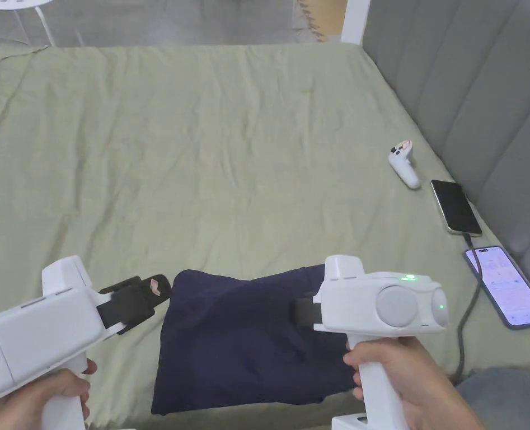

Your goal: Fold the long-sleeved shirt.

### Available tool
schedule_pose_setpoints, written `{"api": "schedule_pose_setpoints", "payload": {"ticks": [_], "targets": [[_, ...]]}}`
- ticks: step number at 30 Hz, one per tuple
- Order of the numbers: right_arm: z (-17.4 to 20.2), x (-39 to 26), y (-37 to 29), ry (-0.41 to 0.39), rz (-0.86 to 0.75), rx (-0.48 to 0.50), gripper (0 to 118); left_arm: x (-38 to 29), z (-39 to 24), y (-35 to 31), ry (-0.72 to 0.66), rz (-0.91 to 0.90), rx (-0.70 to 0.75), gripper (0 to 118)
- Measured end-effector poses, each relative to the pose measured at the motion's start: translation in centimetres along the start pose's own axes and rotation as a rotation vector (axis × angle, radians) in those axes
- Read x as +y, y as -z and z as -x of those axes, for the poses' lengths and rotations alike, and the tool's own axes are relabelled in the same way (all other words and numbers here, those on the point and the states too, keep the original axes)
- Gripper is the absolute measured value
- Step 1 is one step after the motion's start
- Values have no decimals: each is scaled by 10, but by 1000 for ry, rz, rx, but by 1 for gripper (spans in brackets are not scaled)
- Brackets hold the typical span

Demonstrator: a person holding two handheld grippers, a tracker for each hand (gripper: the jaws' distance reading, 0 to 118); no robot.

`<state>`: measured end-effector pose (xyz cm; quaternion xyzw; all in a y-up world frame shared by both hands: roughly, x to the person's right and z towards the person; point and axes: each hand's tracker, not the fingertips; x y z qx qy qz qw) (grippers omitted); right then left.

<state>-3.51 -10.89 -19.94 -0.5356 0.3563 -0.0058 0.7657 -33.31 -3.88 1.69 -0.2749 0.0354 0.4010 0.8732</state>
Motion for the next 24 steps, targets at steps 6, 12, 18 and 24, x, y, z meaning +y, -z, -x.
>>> {"api": "schedule_pose_setpoints", "payload": {"ticks": [6, 12, 18, 24], "targets": [[-43, -23, 19, 154, 5, 44, 2, -14, 43, 25, -91, 108, -21, 75], [-45, -23, 18, 164, 14, 47, 2, -18, 85, 70, -268, 216, -129, 109], [-41, -24, 16, 157, 9, 39, 2, -35, 54, 105, -423, 251, -277, 108], [-39, -22, 17, 145, 11, 15, 2, -17, 49, 109, -245, 243, -158, 33]]}}
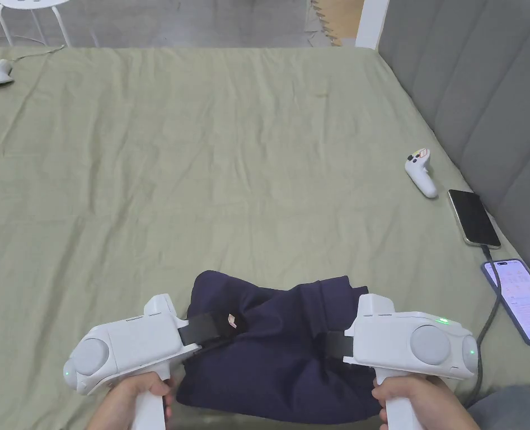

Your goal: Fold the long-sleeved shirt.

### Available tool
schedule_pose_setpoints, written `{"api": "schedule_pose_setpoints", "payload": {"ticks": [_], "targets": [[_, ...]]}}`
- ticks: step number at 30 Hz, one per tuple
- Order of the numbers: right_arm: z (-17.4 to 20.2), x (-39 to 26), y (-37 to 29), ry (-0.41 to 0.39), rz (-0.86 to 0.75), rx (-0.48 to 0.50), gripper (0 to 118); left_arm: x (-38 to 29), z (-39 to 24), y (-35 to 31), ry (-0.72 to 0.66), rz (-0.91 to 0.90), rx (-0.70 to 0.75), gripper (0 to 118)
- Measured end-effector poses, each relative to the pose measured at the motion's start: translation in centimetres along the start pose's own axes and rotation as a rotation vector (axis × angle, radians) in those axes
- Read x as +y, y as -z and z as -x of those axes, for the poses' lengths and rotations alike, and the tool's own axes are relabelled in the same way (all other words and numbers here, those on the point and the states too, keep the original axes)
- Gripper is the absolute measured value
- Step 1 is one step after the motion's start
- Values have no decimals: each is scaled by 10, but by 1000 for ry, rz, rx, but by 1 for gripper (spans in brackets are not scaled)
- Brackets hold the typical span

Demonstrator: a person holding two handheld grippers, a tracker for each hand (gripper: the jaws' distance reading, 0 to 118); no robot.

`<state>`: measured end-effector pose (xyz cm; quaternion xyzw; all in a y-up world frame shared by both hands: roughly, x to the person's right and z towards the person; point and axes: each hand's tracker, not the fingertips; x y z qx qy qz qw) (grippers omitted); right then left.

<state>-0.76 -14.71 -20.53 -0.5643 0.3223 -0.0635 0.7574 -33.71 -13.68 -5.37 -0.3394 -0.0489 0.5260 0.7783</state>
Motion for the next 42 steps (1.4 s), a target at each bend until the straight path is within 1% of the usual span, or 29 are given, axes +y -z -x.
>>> {"api": "schedule_pose_setpoints", "payload": {"ticks": [1, 2, 3, 5, 6, 9, 10, 13, 17, 18, 20, 23, 24, 26, 28, 29, 30, 31, 32, 33, 34, 35, 36, 37, 38, 39, 40, 41, 42], "targets": [[3, 1, -1, -3, 0, -3, 2, -1, -4, -4, 15, -4, -4, 33], [8, 1, -2, -9, -1, -7, 2, -2, -13, -8, 64, -7, 14, 33], [15, 2, -3, -33, -8, -23, 2, -3, -16, -10, 91, -14, 22, 33], [37, 3, -8, -128, -46, -73, 2, 2, -18, -18, 80, -20, 8, 33], [49, 3, -11, -162, -77, -87, 2, 9, -7, -22, 76, -27, 6, 33], [93, 9, -16, -257, -201, -45, 2, 25, -6, -50, 118, -56, 11, 33], [112, 12, -17, -283, -242, -37, 2, 28, -9, -61, 135, -71, 29, 33], [174, 19, -9, -404, -353, 9, 2, 56, 6, -107, 161, -97, 83, 33], [262, 26, 19, -516, -442, 93, 2, 98, 41, -183, 174, -163, 170, 33], [283, 28, 28, -540, -450, 116, 2, 108, 55, -201, 173, -172, 186, 33], [335, 28, 55, -604, -466, 157, 2, 134, 82, -248, 160, -217, 247, 33], [407, 23, 99, -678, -462, 244, 2, 168, 130, -318, 139, -285, 319, 33], [427, 20, 113, -694, -459, 265, 2, 179, 144, -338, 133, -298, 341, 33], [466, 15, 147, -727, -432, 315, 2, 196, 175, -381, 79, -332, 362, 33], [494, 11, 171, -733, -414, 333, 2, 208, 202, -409, 48, -360, 393, 34], [503, 10, 174, -737, -409, 338, 2, 212, 212, -418, 25, -376, 417, 39], [511, 8, 182, -747, -396, 345, 2, 214, 224, -427, 11, -389, 447, 51], [517, 7, 188, -754, -386, 349, 2, 213, 228, -433, 7, -410, 483, 70], [520, 5, 193, -760, -379, 351, 2, 212, 230, -438, 9, -427, 514, 95], [522, 4, 197, -765, -375, 349, 2, 209, 229, -441, 42, -449, 538, 108], [522, 3, 197, -775, -372, 344, 2, 197, 216, -434, 98, -494, 555, 111], [522, 3, 195, -781, -370, 343, 2, 191, 210, -439, 139, -536, 552, 110], [521, 3, 192, -783, -370, 342, 2, 188, 202, -444, 152, -566, 553, 110], [517, 4, 182, -786, -372, 342, 2, 187, 193, -448, 136, -572, 587, 109], [514, 5, 175, -785, -377, 342, 2, 182, 179, -443, 151, -590, 629, 106], [511, 6, 166, -780, -387, 343, 2, 178, 168, -445, 178, -605, 654, 103], [507, 9, 155, -775, -398, 342, 2, 173, 152, -446, 215, -619, 671, 103], [502, 14, 142, -770, -412, 345, 2, 170, 135, -445, 244, -624, 670, 74], [497, 18, 130, -766, -433, 353, 2, 168, 120, -436, 269, -627, 690, 30]]}}
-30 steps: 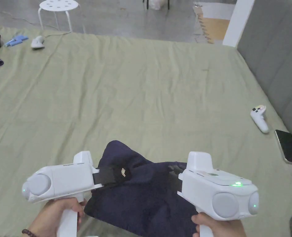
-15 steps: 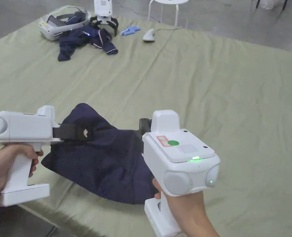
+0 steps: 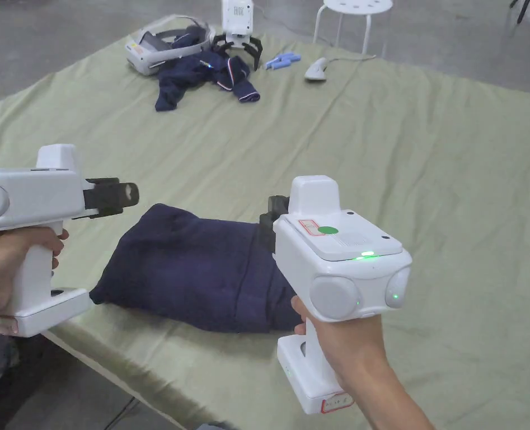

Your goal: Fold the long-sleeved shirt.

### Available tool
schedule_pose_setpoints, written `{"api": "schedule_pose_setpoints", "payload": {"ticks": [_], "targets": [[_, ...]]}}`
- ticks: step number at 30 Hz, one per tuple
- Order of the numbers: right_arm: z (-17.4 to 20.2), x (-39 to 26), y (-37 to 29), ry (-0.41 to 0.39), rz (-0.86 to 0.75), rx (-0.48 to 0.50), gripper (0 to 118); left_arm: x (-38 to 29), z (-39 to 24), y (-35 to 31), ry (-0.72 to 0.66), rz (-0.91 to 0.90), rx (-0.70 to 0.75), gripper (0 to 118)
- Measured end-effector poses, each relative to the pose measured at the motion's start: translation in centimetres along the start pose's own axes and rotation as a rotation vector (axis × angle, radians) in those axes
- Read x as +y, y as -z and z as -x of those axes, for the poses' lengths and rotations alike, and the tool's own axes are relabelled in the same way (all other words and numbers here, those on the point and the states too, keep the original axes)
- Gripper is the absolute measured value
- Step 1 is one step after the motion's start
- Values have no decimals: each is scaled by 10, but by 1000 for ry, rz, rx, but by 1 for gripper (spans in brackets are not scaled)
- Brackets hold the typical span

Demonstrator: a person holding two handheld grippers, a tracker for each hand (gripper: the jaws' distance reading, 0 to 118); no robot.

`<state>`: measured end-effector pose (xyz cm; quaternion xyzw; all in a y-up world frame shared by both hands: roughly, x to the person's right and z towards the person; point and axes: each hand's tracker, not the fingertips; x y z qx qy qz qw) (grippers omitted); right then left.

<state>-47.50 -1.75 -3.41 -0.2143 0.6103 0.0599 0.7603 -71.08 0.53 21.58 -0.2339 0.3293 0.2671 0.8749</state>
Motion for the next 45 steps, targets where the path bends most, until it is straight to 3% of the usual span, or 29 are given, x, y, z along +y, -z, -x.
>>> {"api": "schedule_pose_setpoints", "payload": {"ticks": [1, 5, 9, 15, 19, 26, 31, 37, 45], "targets": [[-6, 8, -17, -8, -32, -2, 2, -1, -22, -8, 44, -27, 40, 7], [-44, 40, -92, -42, -163, -76, 2, -8, -132, -50, 198, -140, -149, 4], [-89, 65, -180, -68, -284, -206, 2, -26, -235, -63, 317, -317, -121, 4], [-161, 66, -300, -95, -415, -486, 2, -77, -384, -70, 451, -573, -146, 4], [-203, 39, -359, -51, -439, -651, 2, -111, -438, -61, 401, -588, -204, 4], [-230, -37, -402, -33, -405, -817, 2, -184, -481, -44, 486, -620, -214, 4], [-239, -73, -409, 2, -385, -839, 2, -216, -485, -41, 489, -558, -208, 4], [-237, -85, -408, -54, -370, -861, 2, -254, -471, -37, 470, -538, -142, 4], [-240, -98, -394, -37, -322, -851, 2, -248, -468, -38, 464, -531, -132, 5]]}}
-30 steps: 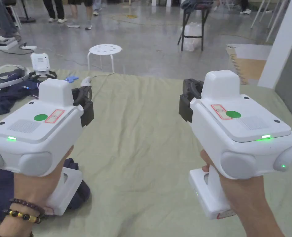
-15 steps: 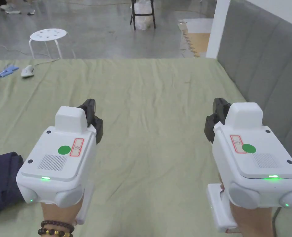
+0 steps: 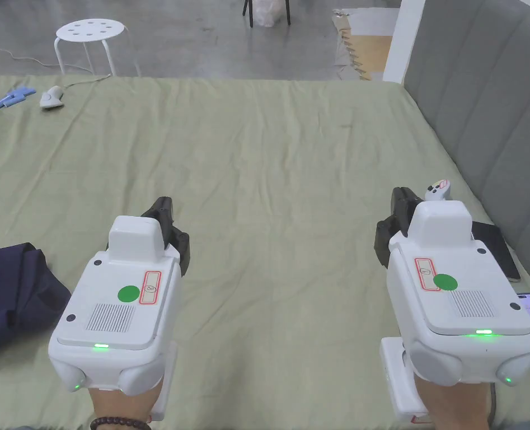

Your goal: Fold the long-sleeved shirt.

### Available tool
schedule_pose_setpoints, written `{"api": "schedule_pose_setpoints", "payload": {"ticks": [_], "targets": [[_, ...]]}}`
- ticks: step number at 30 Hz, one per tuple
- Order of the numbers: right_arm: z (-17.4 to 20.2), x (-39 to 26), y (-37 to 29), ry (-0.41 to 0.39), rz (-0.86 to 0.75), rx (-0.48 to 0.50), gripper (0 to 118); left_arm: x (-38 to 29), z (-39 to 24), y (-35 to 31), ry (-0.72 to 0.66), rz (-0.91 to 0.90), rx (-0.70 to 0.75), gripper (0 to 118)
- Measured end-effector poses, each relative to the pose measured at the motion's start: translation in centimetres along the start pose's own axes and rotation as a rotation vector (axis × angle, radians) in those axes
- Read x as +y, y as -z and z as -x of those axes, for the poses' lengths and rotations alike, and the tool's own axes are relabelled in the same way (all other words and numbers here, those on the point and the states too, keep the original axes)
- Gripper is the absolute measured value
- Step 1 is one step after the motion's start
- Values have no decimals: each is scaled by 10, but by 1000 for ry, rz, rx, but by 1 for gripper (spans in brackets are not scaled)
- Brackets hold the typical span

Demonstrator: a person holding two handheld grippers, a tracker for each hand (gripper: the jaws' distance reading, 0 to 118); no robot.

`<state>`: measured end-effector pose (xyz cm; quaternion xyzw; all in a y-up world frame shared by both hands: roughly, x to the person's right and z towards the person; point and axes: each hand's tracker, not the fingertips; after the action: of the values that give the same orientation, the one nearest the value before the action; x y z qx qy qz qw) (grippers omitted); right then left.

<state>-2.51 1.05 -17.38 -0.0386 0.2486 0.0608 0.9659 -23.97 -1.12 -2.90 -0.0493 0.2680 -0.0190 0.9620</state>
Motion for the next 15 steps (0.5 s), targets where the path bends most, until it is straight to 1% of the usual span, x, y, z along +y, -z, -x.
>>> {"api": "schedule_pose_setpoints", "payload": {"ticks": [3, 4, 5, 6, 7, 8, 9, 10, 11, 15], "targets": [[1, 1, 0, 1, 2, 0, 2, 2, 2, 2, -15, 1, 10, 20], [1, 2, 0, 2, 2, -1, 2, 3, 2, 2, -28, 2, 15, 30], [0, 3, 0, 3, -3, 2, 12, 2, 3, 2, -33, -4, 25, 59], [0, 4, -1, 4, -11, 3, 36, 2, 3, 3, -35, -9, 32, 84], [0, 5, -1, 8, -17, 10, 71, 1, 4, 5, -38, -7, 38, 105], [0, 7, 1, 8, -13, 14, 112, 2, 6, 6, -45, -8, 39, 109], [0, 8, 3, 10, -5, 20, 118, 1, 7, 6, -53, -17, 37, 110], [1, 7, 3, 9, -6, 16, 118, -1, 8, -1, -61, -73, 32, 111], [7, 5, -1, -1, -67, -2, 118, 3, 6, 0, -56, -54, 30, 111], [14, 6, 4, 6, -41, -4, 118, 4, 5, 2, -31, -37, 23, 111]]}}
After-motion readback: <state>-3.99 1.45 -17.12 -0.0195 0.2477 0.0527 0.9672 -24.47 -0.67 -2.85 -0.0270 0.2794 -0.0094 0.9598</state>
